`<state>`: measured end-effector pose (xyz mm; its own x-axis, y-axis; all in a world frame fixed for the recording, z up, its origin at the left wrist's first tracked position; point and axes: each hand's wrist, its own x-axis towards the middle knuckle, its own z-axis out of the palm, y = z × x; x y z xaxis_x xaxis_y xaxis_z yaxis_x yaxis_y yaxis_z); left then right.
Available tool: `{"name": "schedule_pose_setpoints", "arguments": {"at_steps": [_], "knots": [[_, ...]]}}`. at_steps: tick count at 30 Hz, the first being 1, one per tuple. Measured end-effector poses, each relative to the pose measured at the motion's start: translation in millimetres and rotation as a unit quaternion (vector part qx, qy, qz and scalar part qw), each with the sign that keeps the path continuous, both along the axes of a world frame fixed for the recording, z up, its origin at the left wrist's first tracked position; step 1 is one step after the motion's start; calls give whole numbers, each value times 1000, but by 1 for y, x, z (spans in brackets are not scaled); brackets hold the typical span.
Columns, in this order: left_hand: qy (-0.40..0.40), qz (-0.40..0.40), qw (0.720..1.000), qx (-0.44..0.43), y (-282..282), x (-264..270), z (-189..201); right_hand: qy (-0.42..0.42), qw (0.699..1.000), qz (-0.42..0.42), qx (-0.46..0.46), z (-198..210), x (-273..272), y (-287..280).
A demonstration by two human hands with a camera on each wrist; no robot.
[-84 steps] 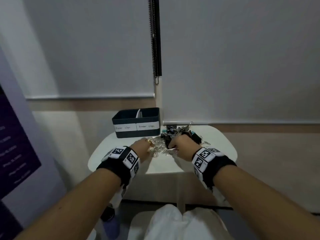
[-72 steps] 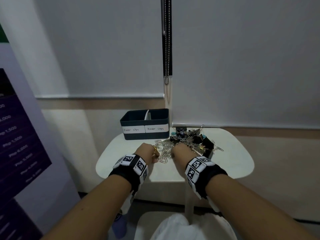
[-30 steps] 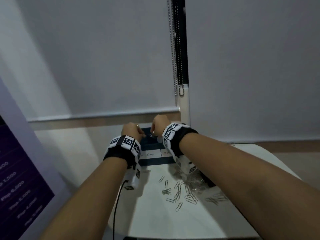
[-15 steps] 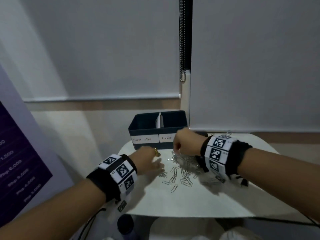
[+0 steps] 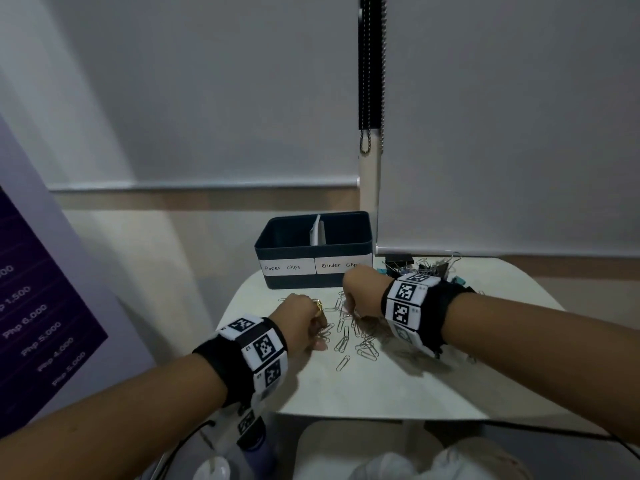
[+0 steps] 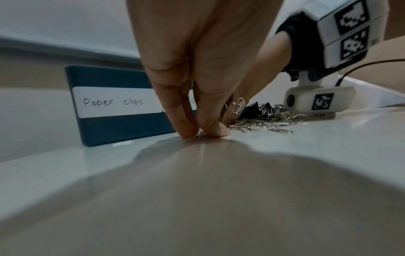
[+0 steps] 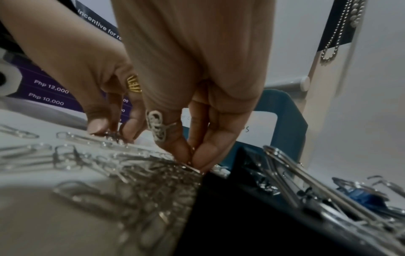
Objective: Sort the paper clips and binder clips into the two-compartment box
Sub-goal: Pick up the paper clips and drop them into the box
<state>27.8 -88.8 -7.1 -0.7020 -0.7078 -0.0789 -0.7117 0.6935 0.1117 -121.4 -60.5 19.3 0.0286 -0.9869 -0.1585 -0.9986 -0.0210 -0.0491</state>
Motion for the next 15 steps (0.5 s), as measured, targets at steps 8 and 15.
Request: {"name": "schedule_pose_setpoints", "arguments": {"at_steps": [8, 15], "knots": [[-21, -10, 1000, -9, 13, -19, 7, 54, 998, -23, -2, 4, 4, -2], [-33, 38, 998, 23, 0, -9, 22, -84, 991, -27, -102, 44, -5, -4]]}}
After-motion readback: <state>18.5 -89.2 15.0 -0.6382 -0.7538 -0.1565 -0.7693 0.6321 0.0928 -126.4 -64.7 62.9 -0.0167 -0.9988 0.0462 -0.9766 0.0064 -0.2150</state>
